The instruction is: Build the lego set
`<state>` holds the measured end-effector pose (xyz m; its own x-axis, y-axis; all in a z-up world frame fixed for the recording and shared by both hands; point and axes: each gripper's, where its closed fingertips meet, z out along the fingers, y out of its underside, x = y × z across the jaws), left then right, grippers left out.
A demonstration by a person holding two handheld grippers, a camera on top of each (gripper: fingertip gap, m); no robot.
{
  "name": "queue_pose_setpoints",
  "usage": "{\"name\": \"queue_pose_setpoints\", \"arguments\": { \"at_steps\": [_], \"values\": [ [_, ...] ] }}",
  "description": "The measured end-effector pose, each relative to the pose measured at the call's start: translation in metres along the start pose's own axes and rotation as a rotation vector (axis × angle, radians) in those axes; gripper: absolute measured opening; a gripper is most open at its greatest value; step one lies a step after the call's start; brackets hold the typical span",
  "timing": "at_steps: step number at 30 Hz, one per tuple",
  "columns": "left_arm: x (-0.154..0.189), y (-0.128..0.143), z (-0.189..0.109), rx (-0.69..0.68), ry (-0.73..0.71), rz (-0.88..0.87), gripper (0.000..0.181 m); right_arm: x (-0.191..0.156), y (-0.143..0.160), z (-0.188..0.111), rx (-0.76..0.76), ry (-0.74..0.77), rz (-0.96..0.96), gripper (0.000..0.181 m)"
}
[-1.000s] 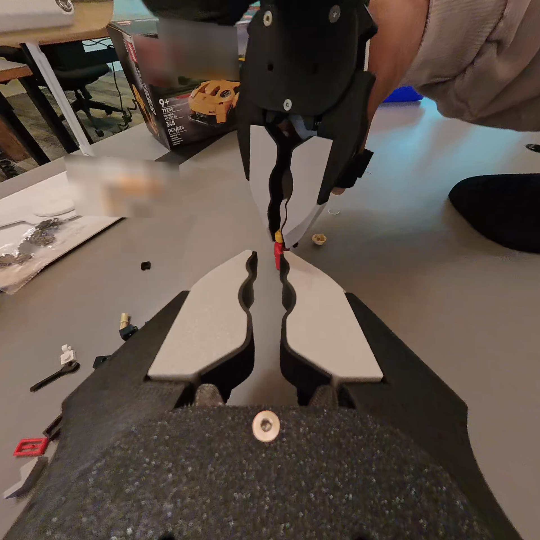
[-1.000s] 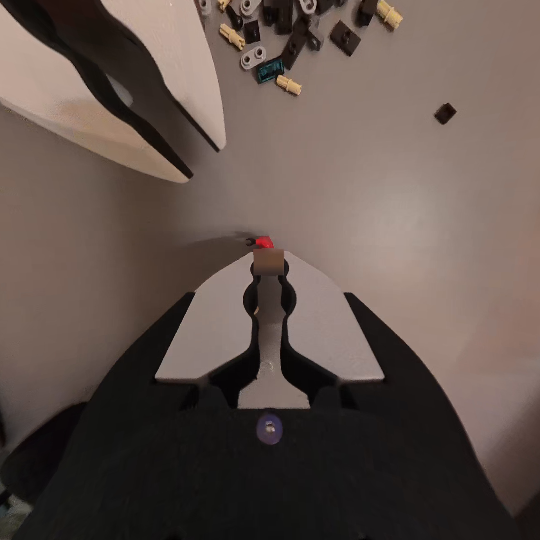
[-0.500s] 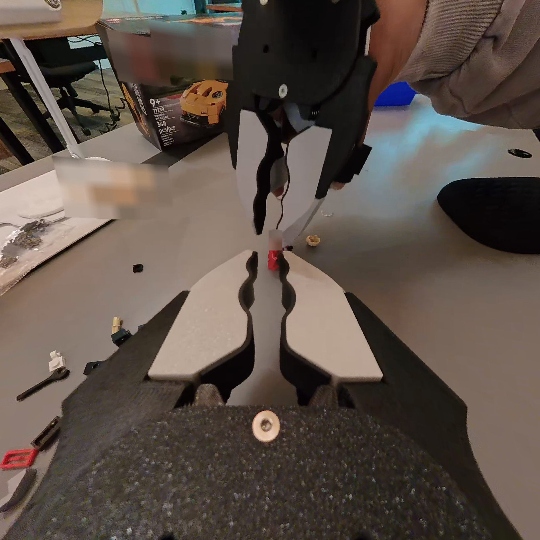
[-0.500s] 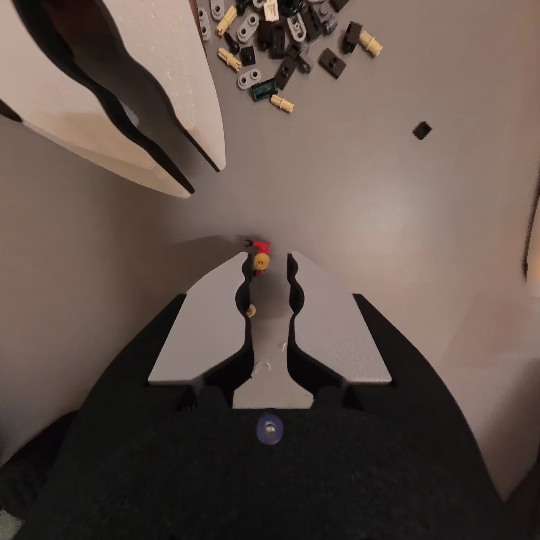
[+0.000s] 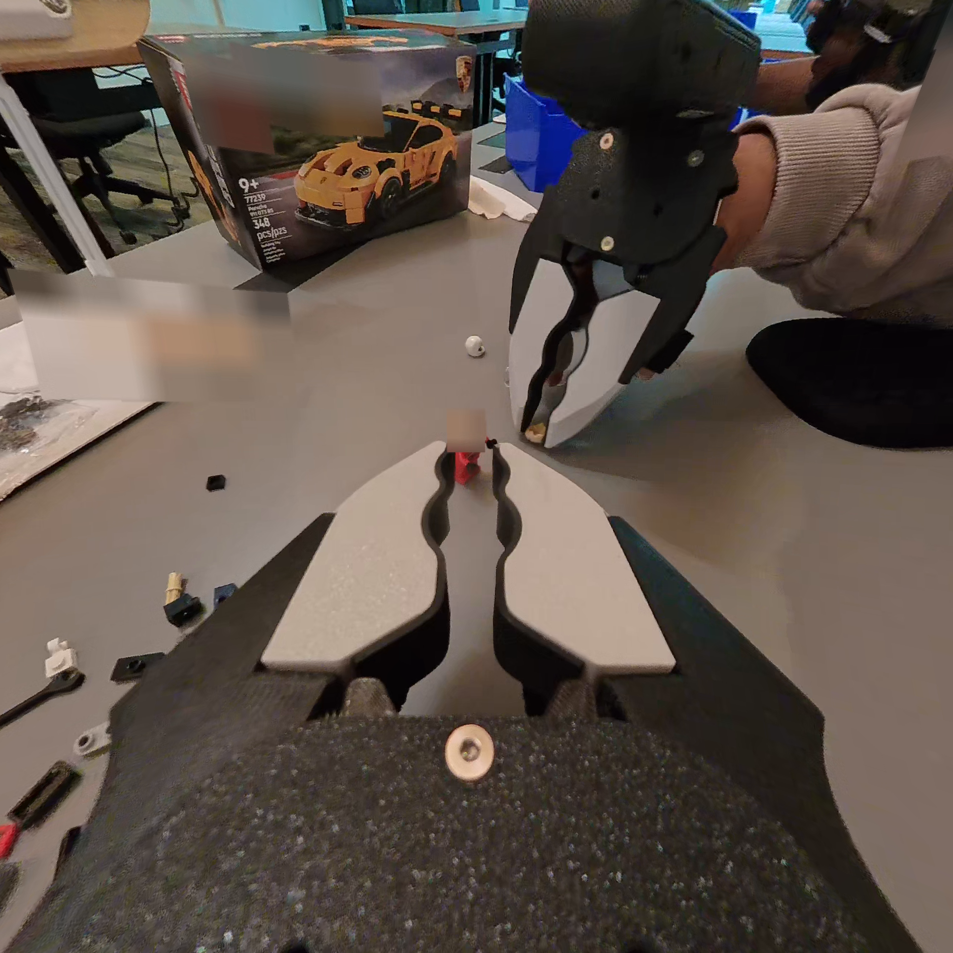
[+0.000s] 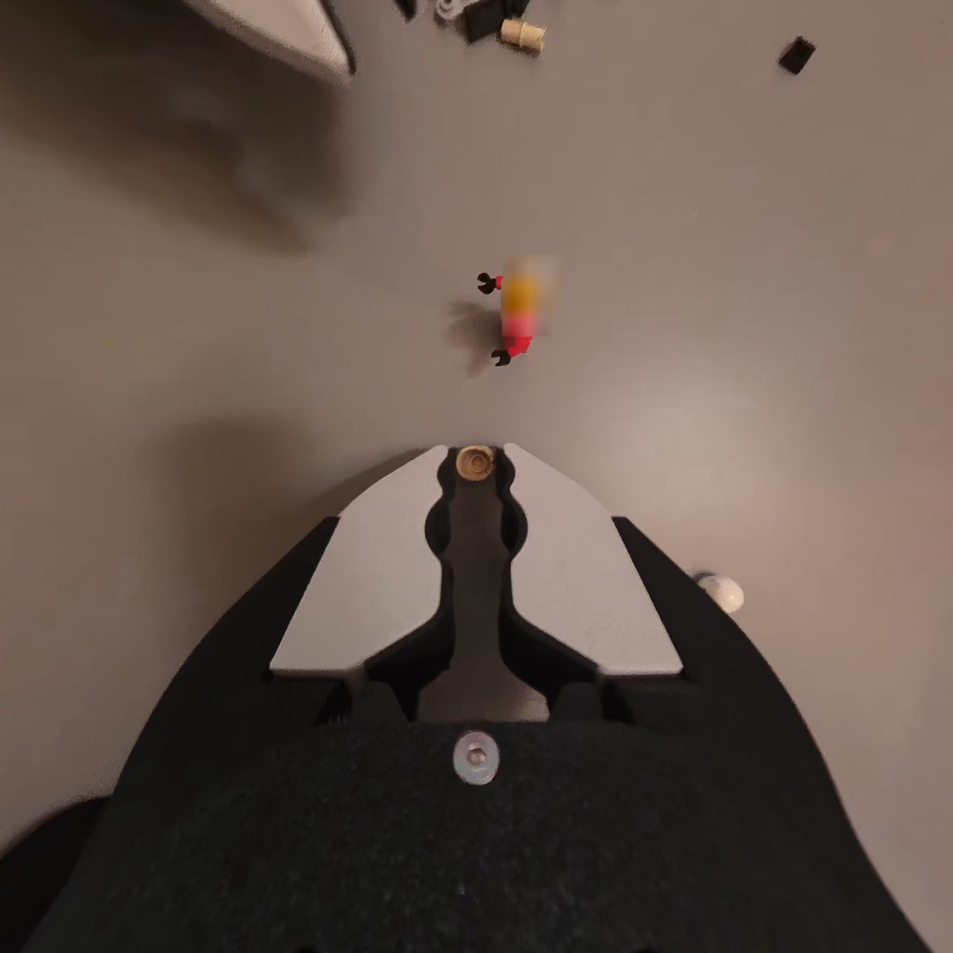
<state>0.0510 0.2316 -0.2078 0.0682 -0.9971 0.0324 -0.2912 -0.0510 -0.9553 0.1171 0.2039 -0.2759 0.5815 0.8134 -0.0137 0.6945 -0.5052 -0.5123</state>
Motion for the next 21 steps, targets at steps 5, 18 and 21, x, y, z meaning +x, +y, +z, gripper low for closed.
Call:
{"name": "queue_pose_setpoints", "arguments": {
  "at_steps": [5,18,21],
  "values": [
    [0.02,-0.005,0.001,0.022,0.072,0.005,0.013,-0.027,-0.038,-0.027,0.327,-0.171,0.023,0.014],
    [0.081,-0.086,-0.029,0.354,-0.005,0.346,0.021,-0.078,-0.107,-0.134,1.219,-0.923,0.496,0.013],
    [0.086,-0.085,-0.028,0.349,-0.009,0.389,0.021,-0.087,-0.112,-0.131,1.211,-1.015,0.54,0.013]
  ]
}}
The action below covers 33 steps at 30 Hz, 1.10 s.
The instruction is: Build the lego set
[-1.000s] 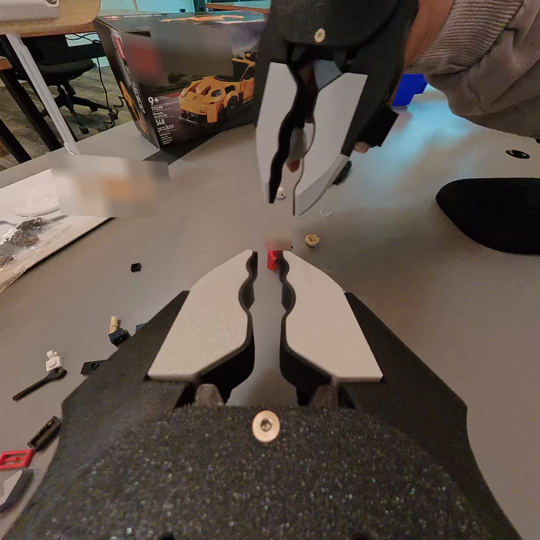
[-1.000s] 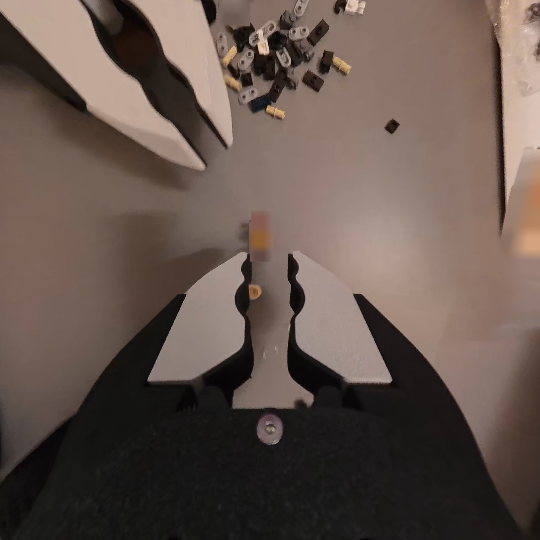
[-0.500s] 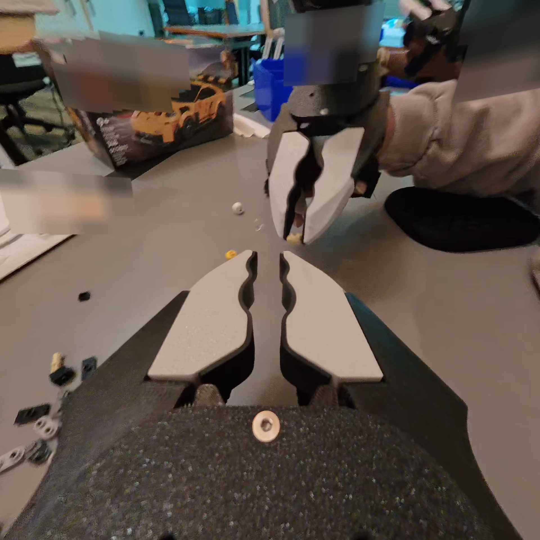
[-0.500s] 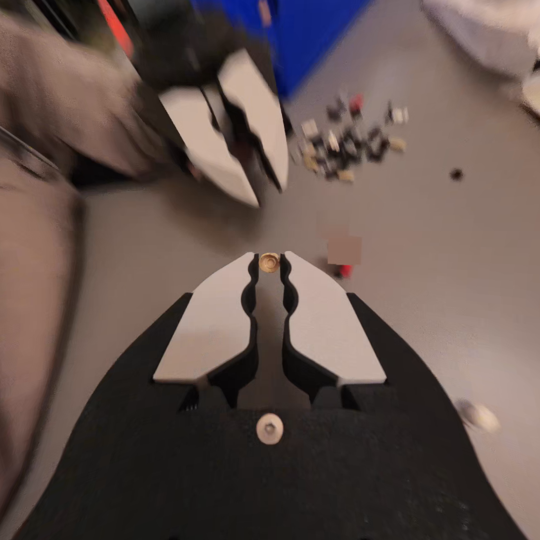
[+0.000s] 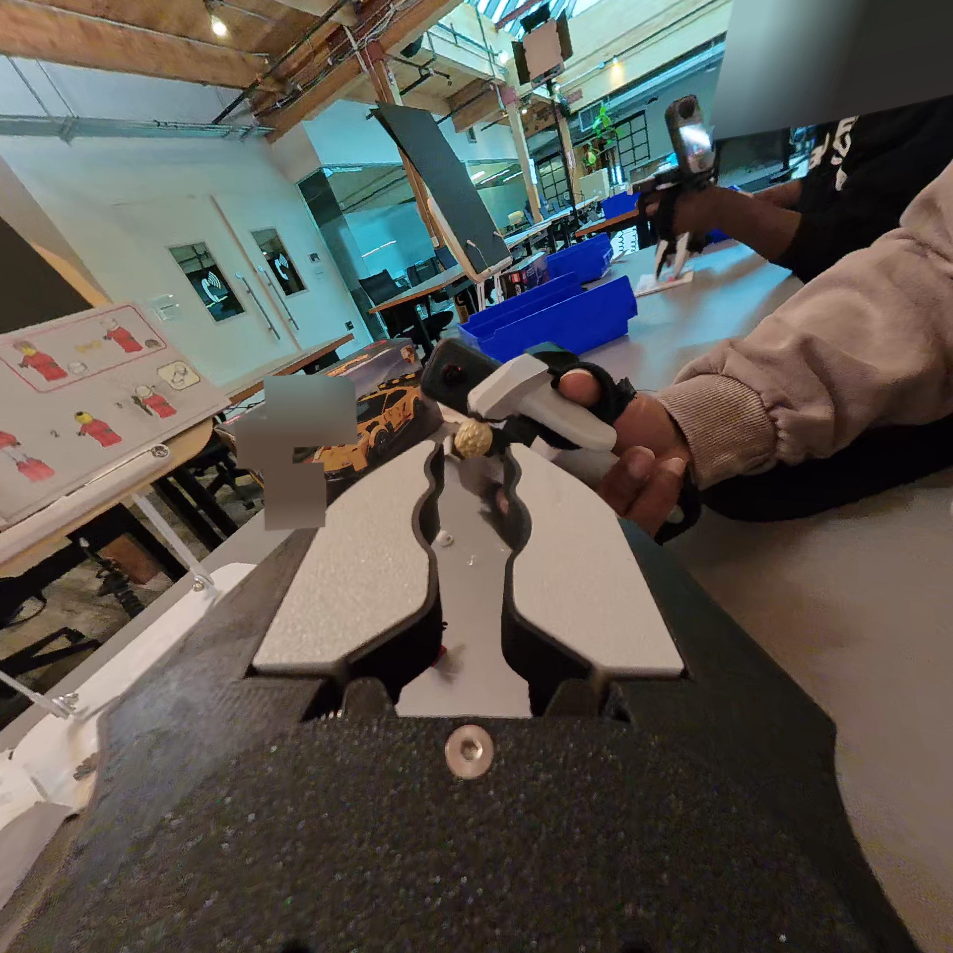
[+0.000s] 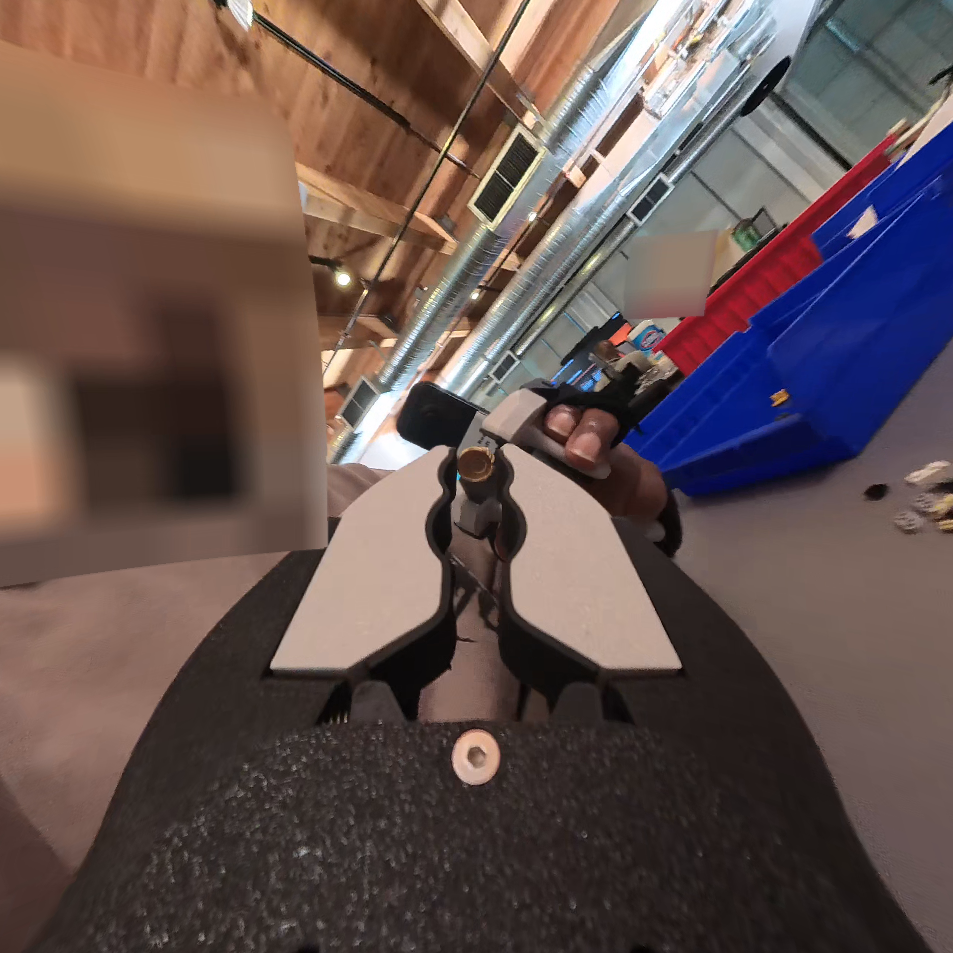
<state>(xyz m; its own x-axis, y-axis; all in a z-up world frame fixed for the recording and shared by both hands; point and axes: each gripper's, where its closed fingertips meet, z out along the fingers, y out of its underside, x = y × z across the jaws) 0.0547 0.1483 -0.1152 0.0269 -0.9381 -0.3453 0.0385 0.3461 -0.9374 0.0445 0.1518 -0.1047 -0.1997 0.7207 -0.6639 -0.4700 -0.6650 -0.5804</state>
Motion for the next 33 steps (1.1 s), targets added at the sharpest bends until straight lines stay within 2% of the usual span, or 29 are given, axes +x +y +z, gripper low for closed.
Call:
{"name": "queue_pose_setpoints", "arguments": {
  "at_steps": [7,10,14,18,21,24,26,29,33],
  "values": [
    [0.004,-0.001,-0.002,-0.017,-0.012,0.13,0.013,-0.002,0.007,0.004,0.003,-0.083,0.136,0.013],
    [0.001,0.004,-0.001,-0.046,-0.038,0.15,0.013,0.003,0.006,0.002,-0.01,-0.039,0.11,0.013],
    [-0.011,0.016,0.0,-0.102,-0.08,0.113,0.012,0.016,-0.004,-0.009,-0.055,0.155,-0.069,0.022],
    [-0.022,0.032,0.0,-0.195,-0.13,0.088,0.013,0.03,-0.004,-0.016,-0.207,0.505,-0.449,0.019],
    [-0.025,0.04,0.001,-0.25,-0.164,0.142,0.012,0.042,-0.002,-0.017,-0.245,0.69,-0.572,0.018],
    [-0.023,0.043,0.002,-0.282,-0.192,0.246,0.012,0.047,-0.001,-0.015,-0.236,0.726,-0.535,0.016],
    [-0.022,0.043,0.002,-0.295,-0.209,0.293,0.012,0.046,0.0,-0.014,-0.229,0.696,-0.499,0.009],
    [-0.021,0.041,0.002,-0.299,-0.217,0.346,0.012,0.044,0.002,-0.014,-0.238,0.673,-0.497,0.008],
    [-0.012,0.033,0.003,-0.219,-0.139,0.246,0.012,0.031,0.005,-0.013,-0.288,0.523,-0.443,0.006]
  ]
}}
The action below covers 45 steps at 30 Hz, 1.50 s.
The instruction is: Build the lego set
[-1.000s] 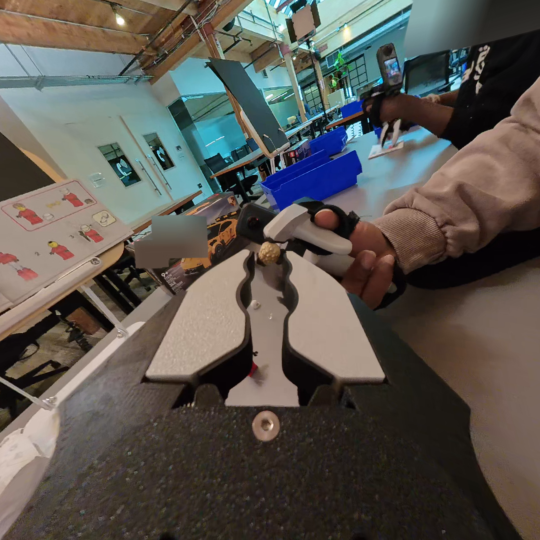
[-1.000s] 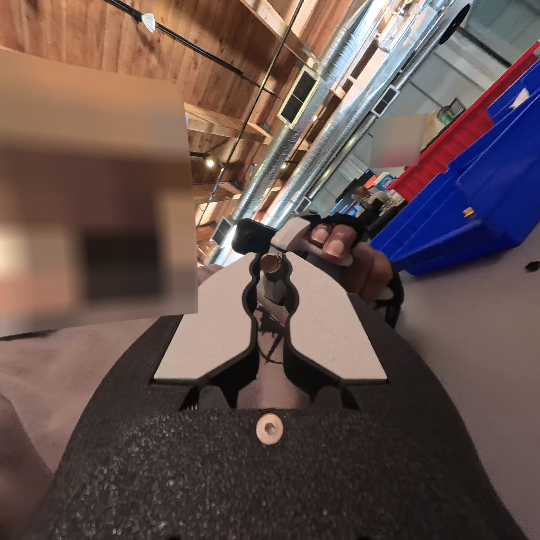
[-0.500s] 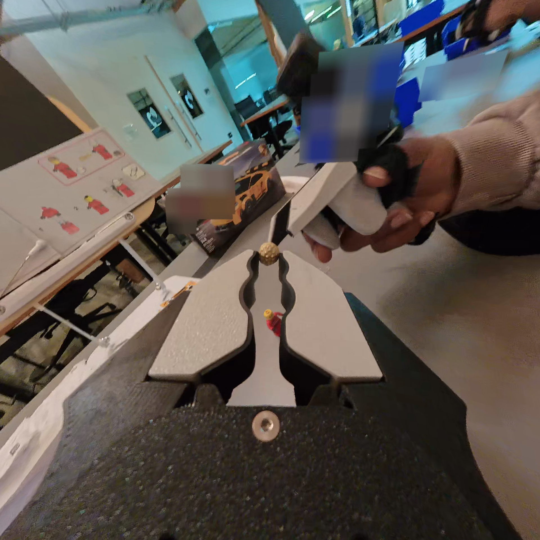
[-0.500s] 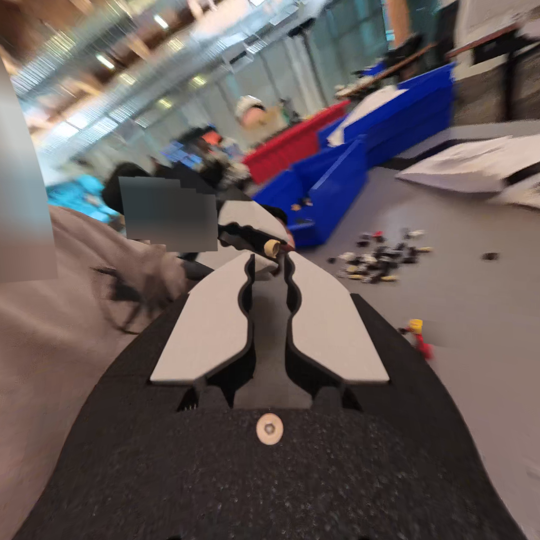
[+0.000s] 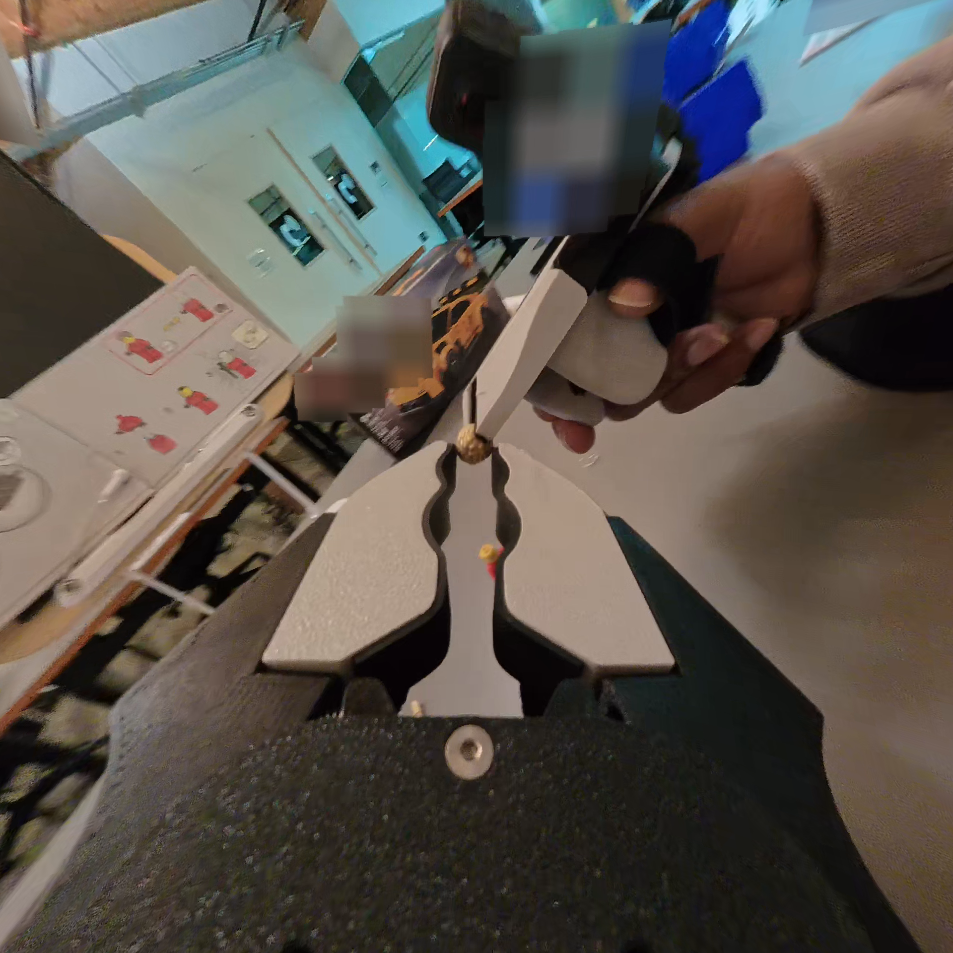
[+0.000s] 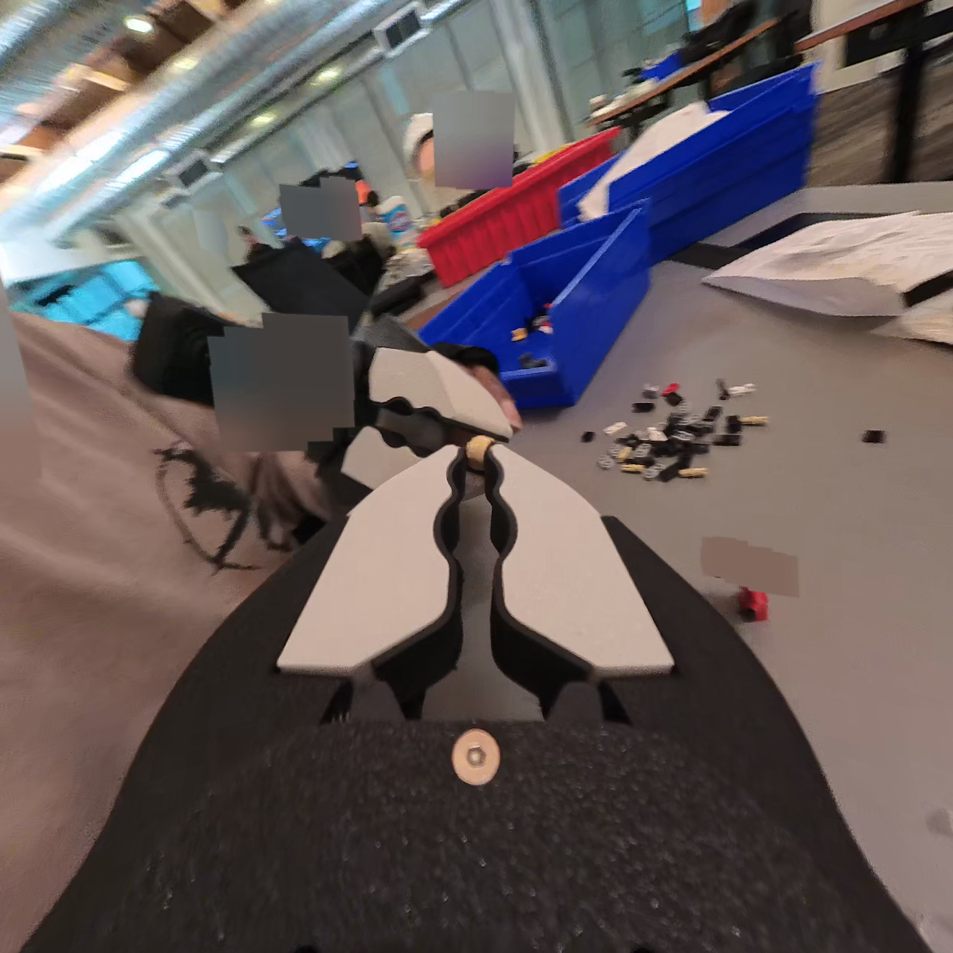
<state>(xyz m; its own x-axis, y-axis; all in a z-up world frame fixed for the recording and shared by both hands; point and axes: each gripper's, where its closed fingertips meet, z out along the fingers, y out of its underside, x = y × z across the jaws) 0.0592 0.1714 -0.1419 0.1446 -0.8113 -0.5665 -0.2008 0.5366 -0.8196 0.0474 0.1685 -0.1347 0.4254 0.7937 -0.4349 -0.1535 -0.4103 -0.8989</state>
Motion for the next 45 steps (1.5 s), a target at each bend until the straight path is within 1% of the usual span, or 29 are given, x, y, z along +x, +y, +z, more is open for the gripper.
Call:
{"name": "queue_pose_setpoints", "arguments": {
  "at_steps": [2,3,5,7,8,10,14,16,19,20,25,27,29,31,33,35,37,39,41,43,45],
  "values": [
    [0.008,-0.008,-0.004,0.072,0.097,-0.08,0.014,-0.011,-0.002,-0.007,-0.023,-0.152,0.047,0.006],
    [0.013,-0.013,-0.006,0.108,0.17,-0.155,0.015,-0.017,-0.003,-0.012,-0.034,-0.237,0.073,0.006],
    [0.02,-0.024,-0.012,0.182,0.317,-0.348,0.017,-0.031,-0.005,-0.02,-0.033,-0.4,0.121,0.006],
    [0.021,-0.037,-0.019,0.265,0.448,-0.545,0.018,-0.04,-0.006,-0.025,-0.003,-0.508,0.139,0.006],
    [0.019,-0.041,-0.022,0.297,0.487,-0.624,0.018,-0.044,-0.006,-0.026,0.005,-0.544,0.148,0.006],
    [0.019,-0.044,-0.025,0.316,0.538,-0.693,0.018,-0.049,0.0,-0.024,-0.012,-0.561,0.124,0.006],
    [0.03,-0.05,-0.028,0.323,0.625,-0.729,0.014,-0.052,0.0,-0.021,0.01,-0.557,0.099,0.006],
    [0.031,-0.048,-0.025,0.311,0.611,-0.724,0.012,-0.053,0.002,-0.02,-0.002,-0.554,0.083,0.006],
    [0.028,-0.047,-0.023,0.297,0.587,-0.739,0.009,-0.049,0.0,-0.02,0.008,-0.521,0.06,0.006],
    [0.027,-0.046,-0.022,0.29,0.578,-0.744,0.006,-0.046,-0.001,-0.02,0.013,-0.499,0.052,0.006],
    [0.021,-0.037,-0.016,0.244,0.539,-0.787,0.005,-0.034,-0.002,-0.018,0.022,-0.387,-0.007,0.007],
    [0.016,-0.032,-0.012,0.23,0.499,-0.808,0.005,-0.026,-0.005,-0.015,0.035,-0.316,-0.027,0.008],
    [0.01,-0.025,-0.009,0.203,0.444,-0.816,0.005,-0.014,-0.007,-0.014,0.048,-0.214,-0.069,0.009],
    [0.005,-0.017,-0.005,0.169,0.399,-0.824,0.005,-0.006,-0.01,-0.014,0.065,-0.096,-0.151,0.009],
    [0.001,-0.011,-0.003,0.143,0.365,-0.839,0.005,-0.003,-0.012,-0.013,0.06,0.02,-0.278,0.011],
    [-0.001,-0.007,-0.001,0.127,0.345,-0.851,0.005,0.004,-0.007,-0.011,0.005,0.149,-0.422,0.016],
    [0.002,-0.005,0.0,0.11,0.342,-0.837,0.005,0.007,-0.004,-0.008,-0.026,0.228,-0.521,0.019],
    [0.001,-0.005,0.0,0.11,0.33,-0.829,0.005,0.007,-0.004,-0.006,-0.031,0.258,-0.562,0.019],
    [0.002,-0.006,0.0,0.112,0.351,-0.837,0.005,0.005,-0.003,-0.007,-0.048,0.252,-0.581,0.019],
    [0.005,-0.007,-0.001,0.114,0.385,-0.852,0.005,0.003,0.0,-0.007,-0.069,0.233,-0.608,0.018],
    [0.009,-0.009,-0.002,0.122,0.449,-0.909,0.005,-0.001,0.001,-0.009,-0.089,0.223,-0.657,0.018]
  ]
}}
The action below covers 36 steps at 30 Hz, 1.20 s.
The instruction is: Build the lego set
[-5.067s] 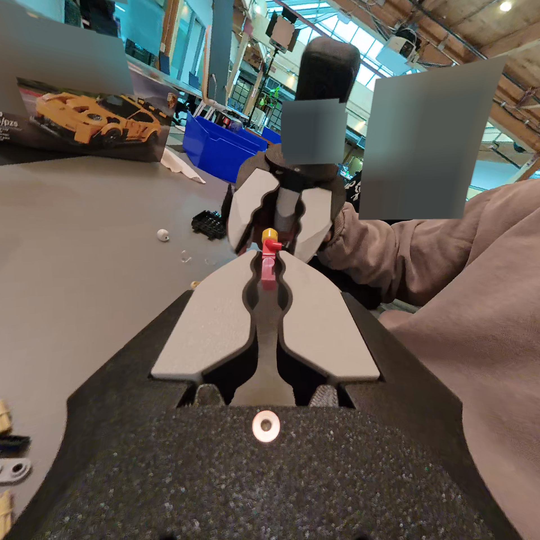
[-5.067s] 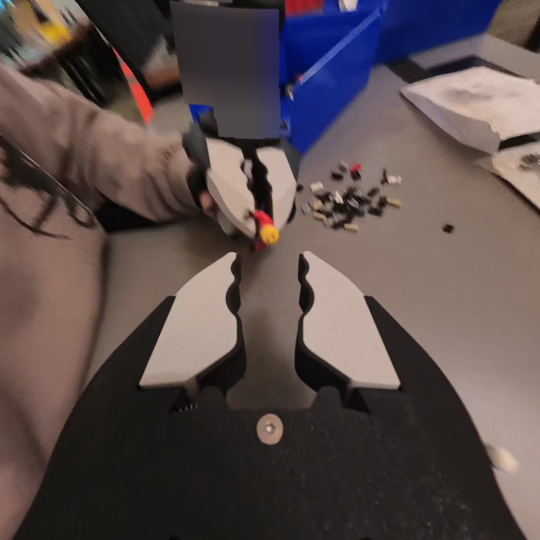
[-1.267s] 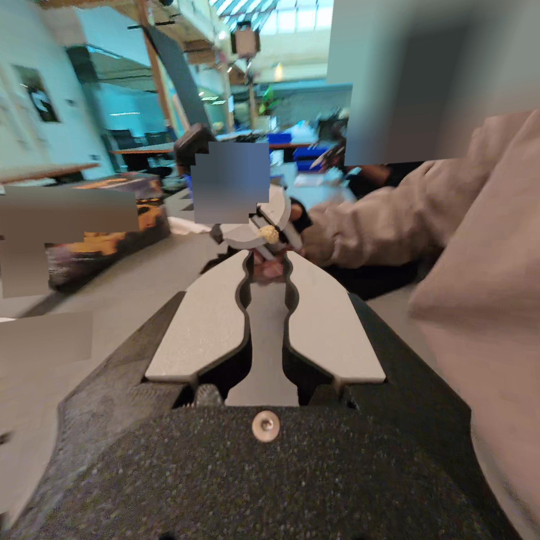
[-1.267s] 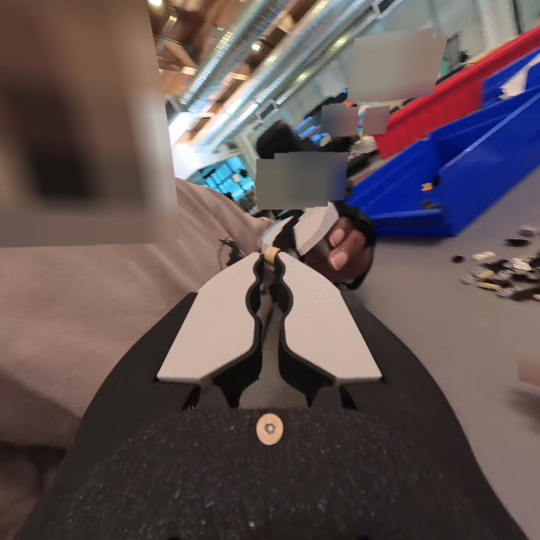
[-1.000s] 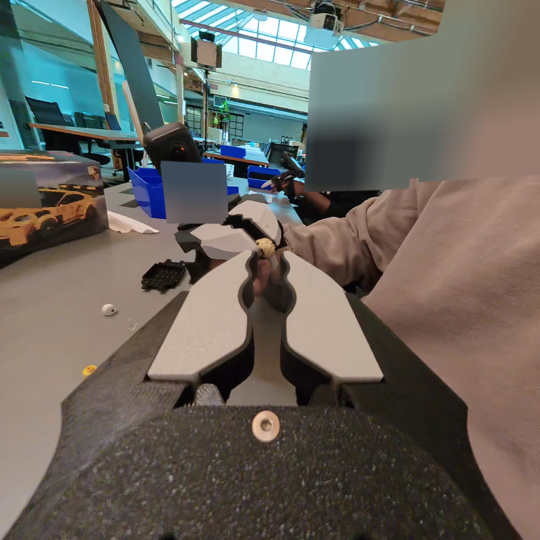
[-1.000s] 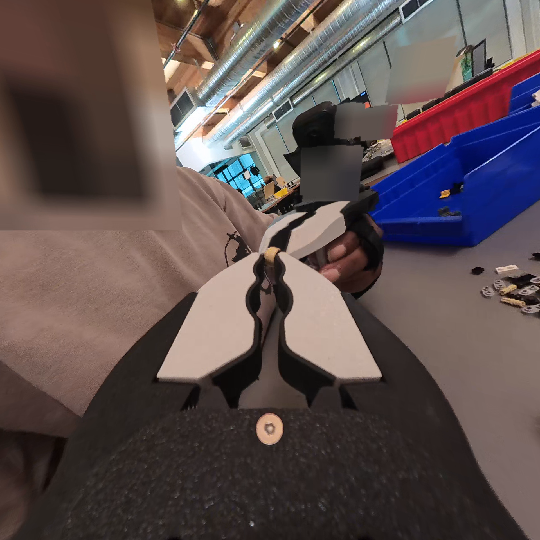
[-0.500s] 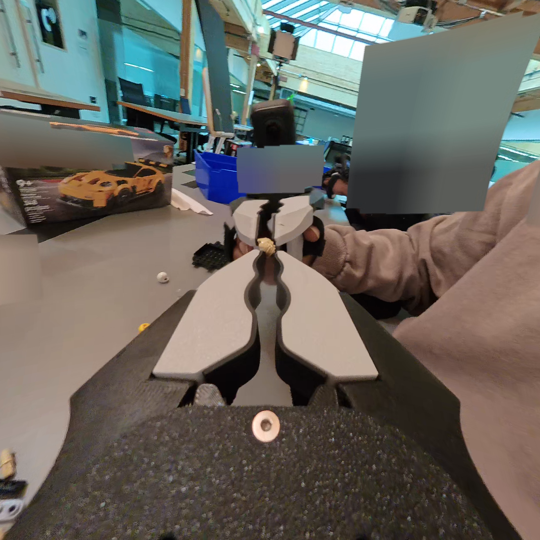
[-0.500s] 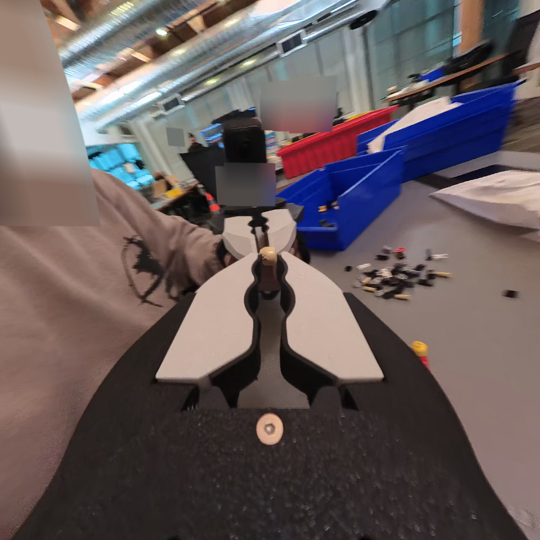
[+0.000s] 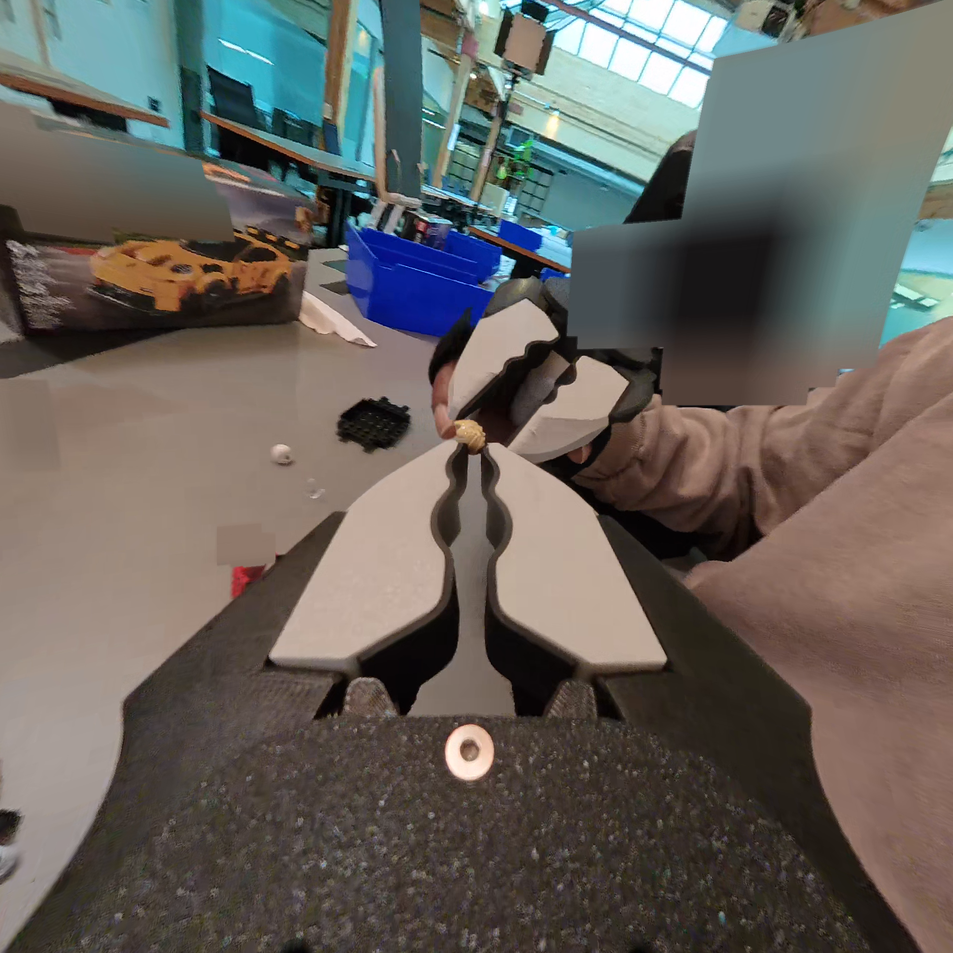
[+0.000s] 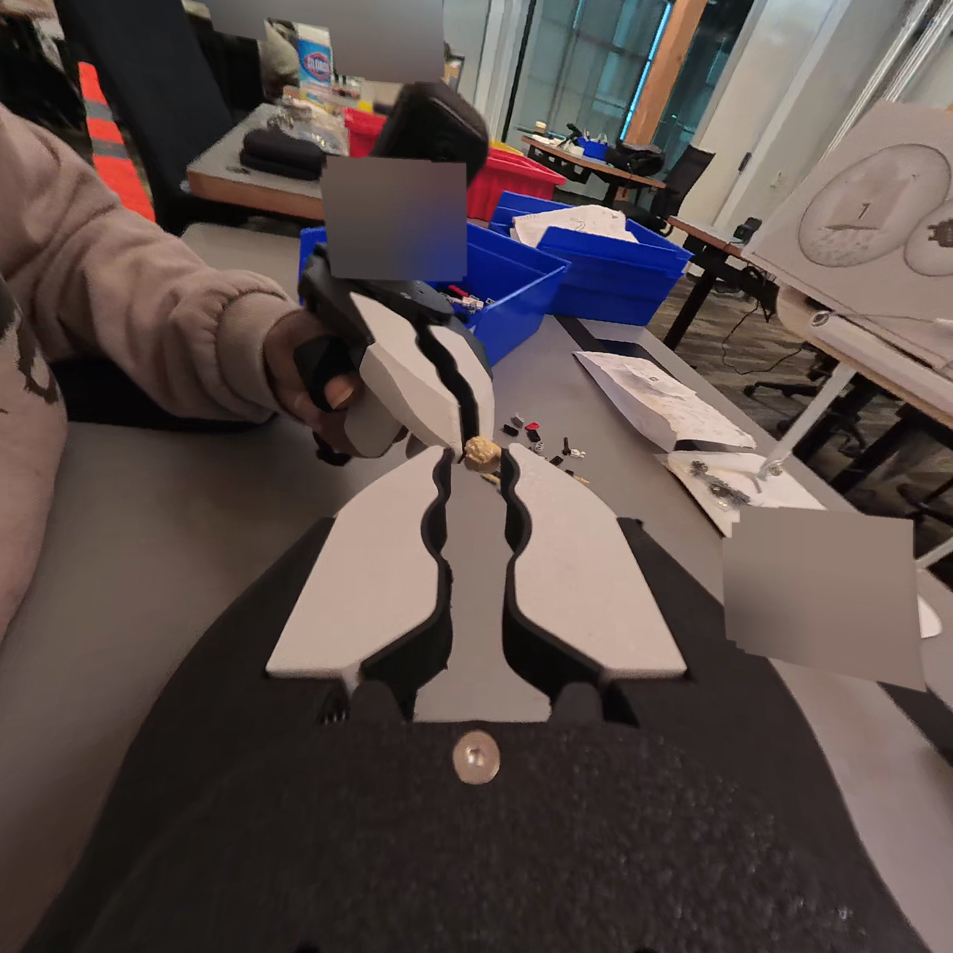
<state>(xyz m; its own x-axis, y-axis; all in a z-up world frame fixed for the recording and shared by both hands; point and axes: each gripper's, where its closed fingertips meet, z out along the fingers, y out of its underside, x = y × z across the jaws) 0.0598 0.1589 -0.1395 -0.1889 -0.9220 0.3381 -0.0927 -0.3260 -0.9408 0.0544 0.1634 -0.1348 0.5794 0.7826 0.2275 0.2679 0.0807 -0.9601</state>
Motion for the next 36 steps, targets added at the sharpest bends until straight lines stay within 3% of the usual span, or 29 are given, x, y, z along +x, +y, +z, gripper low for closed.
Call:
{"name": "queue_pose_setpoints", "arguments": {
  "at_steps": [4,8,13,17,26,36],
  "values": [
    [0.004,0.001,0.0,-0.014,0.096,-0.173,0.004,-0.002,0.006,-0.002,-0.091,0.058,-0.23,0.016],
    [0.002,0.007,0.002,-0.042,0.104,-0.255,0.005,-0.001,0.01,0.001,-0.184,0.143,-0.443,0.013],
    [0.001,0.012,0.003,-0.071,0.11,-0.299,0.004,-0.002,0.016,0.001,-0.234,0.152,-0.517,0.012],
    [0.01,0.007,0.001,-0.044,0.188,-0.331,0.004,-0.006,0.009,-0.002,-0.148,0.092,-0.397,0.012],
    [0.032,-0.018,-0.005,0.12,0.411,-0.461,0.023,-0.015,-0.043,-0.025,0.355,-0.221,0.243,0.012],
    [0.041,-0.026,-0.005,0.162,0.431,-0.466,0.016,-0.023,-0.038,-0.012,0.361,-0.256,0.25,0.012]
  ]
}}
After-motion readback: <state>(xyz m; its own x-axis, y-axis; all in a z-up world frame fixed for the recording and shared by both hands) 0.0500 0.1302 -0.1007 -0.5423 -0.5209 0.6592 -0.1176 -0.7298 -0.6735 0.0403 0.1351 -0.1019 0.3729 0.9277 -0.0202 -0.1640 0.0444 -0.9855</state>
